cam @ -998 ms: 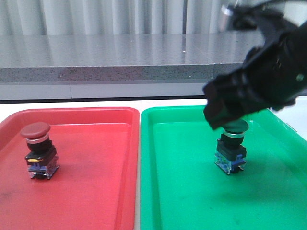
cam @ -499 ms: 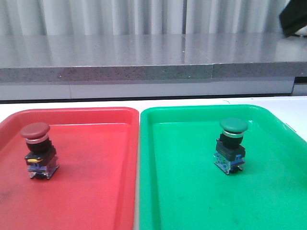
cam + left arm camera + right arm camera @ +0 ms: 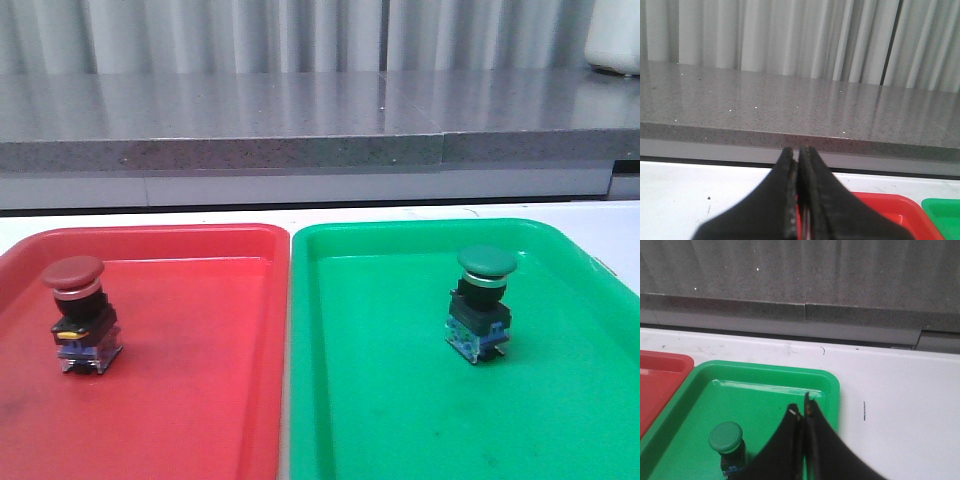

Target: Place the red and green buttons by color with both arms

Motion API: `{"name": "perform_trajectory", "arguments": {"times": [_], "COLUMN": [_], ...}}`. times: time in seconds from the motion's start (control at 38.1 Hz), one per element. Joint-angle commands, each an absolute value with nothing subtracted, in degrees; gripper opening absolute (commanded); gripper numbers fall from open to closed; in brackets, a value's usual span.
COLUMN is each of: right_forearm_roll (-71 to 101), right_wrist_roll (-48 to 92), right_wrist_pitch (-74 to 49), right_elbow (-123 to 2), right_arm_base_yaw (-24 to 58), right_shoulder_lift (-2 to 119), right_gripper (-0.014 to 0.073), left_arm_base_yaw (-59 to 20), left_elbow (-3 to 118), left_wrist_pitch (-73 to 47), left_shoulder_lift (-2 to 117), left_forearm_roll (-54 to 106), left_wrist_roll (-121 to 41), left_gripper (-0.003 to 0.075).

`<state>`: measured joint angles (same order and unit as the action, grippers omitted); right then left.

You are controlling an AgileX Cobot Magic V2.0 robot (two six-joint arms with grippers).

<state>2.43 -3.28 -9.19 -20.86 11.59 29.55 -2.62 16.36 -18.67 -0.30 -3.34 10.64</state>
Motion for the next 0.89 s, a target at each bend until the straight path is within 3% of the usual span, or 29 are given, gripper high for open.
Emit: {"name": "perform_trajectory", "arguments": {"times": [0.0,0.24,0.87], "right_forearm_roll": [1.81,1.81,1.81], "right_wrist_roll": [-2.67,-2.67,-2.67], "right_wrist_pitch": [-4.58,-4.54,-4.4], "right_elbow": [-18.59,-15.56,-15.56], "right_arm_base_yaw": [11.55,11.55,11.55], "right_shoulder_lift": [22.18,12.03,11.64], "right_gripper": [-0.0068,-0.0068,-0.0068], "left_arm_base_yaw": [-3.02,-3.02,-3.02], "left_elbow": [17.88,17.88,17.88], "left_wrist_pitch": [-14.07,-14.07,-14.07], "left_shoulder_lift": [-1.15,-1.15,-1.15], "left_forearm_roll": [-2.99,-2.99,-2.99], "left_wrist_roll": [10.9,10.9,10.9], "left_gripper": [-0.002,-0.002,-0.002]}}
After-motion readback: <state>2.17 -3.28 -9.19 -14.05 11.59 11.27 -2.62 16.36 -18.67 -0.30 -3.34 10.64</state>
